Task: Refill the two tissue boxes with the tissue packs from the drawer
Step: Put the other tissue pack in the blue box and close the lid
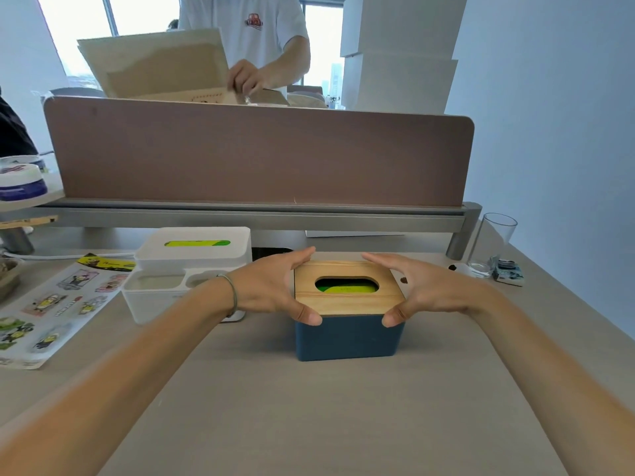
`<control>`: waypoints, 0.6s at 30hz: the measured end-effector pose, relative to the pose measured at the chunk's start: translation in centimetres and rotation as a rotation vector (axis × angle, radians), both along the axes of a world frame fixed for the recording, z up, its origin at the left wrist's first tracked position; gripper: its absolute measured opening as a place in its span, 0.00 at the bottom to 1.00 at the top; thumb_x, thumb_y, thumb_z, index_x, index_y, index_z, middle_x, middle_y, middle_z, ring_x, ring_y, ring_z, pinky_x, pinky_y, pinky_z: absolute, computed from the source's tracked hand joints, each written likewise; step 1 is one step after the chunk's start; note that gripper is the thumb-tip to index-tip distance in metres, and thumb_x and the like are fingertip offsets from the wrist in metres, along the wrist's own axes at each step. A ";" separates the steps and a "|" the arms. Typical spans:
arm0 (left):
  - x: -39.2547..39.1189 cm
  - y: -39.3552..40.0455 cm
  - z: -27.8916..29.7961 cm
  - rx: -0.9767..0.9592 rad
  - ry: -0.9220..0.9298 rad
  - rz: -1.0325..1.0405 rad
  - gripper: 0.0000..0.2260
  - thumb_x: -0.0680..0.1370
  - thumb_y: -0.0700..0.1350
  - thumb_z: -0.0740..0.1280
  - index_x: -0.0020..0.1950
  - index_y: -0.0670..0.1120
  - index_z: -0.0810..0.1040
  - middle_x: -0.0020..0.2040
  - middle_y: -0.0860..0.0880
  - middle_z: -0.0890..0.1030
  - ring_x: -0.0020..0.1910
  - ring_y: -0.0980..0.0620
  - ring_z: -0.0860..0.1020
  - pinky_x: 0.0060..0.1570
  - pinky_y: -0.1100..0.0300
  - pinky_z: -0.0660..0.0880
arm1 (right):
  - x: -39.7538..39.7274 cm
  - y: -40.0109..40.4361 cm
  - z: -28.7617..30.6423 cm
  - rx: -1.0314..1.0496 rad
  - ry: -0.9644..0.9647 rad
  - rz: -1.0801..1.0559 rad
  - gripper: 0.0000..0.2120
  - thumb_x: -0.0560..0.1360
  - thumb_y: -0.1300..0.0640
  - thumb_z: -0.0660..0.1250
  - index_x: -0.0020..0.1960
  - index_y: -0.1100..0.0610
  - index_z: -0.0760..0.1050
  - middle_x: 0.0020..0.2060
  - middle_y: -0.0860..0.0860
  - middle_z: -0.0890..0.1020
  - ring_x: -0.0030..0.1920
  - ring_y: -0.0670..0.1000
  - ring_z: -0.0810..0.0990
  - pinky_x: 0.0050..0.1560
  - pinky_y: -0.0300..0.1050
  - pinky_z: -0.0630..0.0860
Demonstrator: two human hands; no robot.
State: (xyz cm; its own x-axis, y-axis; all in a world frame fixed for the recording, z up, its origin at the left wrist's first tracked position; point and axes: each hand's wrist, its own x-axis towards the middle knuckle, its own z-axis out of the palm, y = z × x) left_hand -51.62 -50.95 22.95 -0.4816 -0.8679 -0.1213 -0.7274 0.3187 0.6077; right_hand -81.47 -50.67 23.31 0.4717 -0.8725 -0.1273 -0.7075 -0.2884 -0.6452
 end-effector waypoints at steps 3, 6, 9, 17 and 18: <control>0.1 0.1 -0.4 0.007 -0.002 -0.006 0.55 0.67 0.54 0.81 0.83 0.54 0.48 0.79 0.56 0.62 0.73 0.58 0.64 0.65 0.68 0.57 | 0.1 0.0 -0.3 0.026 -0.041 -0.006 0.54 0.62 0.53 0.84 0.79 0.40 0.58 0.75 0.38 0.62 0.73 0.42 0.62 0.66 0.34 0.61; 0.2 0.2 -0.9 0.022 0.003 0.000 0.55 0.68 0.55 0.81 0.83 0.56 0.46 0.79 0.56 0.61 0.76 0.53 0.64 0.66 0.67 0.58 | -0.1 0.0 -0.7 0.042 -0.054 -0.012 0.54 0.60 0.50 0.84 0.79 0.40 0.58 0.75 0.38 0.62 0.75 0.43 0.62 0.73 0.42 0.61; -0.4 -0.3 -0.3 0.015 -0.121 -0.014 0.56 0.68 0.57 0.80 0.83 0.54 0.44 0.80 0.54 0.62 0.74 0.52 0.65 0.66 0.66 0.60 | -0.2 0.0 -0.5 0.034 -0.021 -0.023 0.56 0.61 0.50 0.83 0.80 0.43 0.55 0.77 0.37 0.60 0.75 0.42 0.60 0.73 0.39 0.58; -1.1 0.5 0.1 0.085 -0.236 -0.062 0.50 0.74 0.61 0.70 0.83 0.51 0.39 0.83 0.56 0.38 0.79 0.49 0.59 0.76 0.55 0.60 | 0.9 1.0 -1.4 0.103 0.099 0.033 0.48 0.76 0.42 0.69 0.80 0.42 0.37 0.76 0.33 0.32 0.78 0.40 0.43 0.74 0.42 0.50; -1.3 0.9 0.1 0.084 -0.210 -0.058 0.47 0.77 0.58 0.69 0.82 0.50 0.39 0.82 0.55 0.35 0.80 0.49 0.58 0.76 0.57 0.58 | 1.1 1.4 -1.6 0.090 0.072 0.017 0.48 0.75 0.41 0.69 0.80 0.42 0.37 0.76 0.34 0.31 0.78 0.41 0.41 0.74 0.43 0.50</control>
State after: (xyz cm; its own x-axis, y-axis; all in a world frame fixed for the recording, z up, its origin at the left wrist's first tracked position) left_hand -52.94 -50.01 23.03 -0.4867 -0.8223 -0.2947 -0.8228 0.3183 0.4708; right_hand -80.36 -49.22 21.69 0.4730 -0.8481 -0.2387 -0.7485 -0.2438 -0.6167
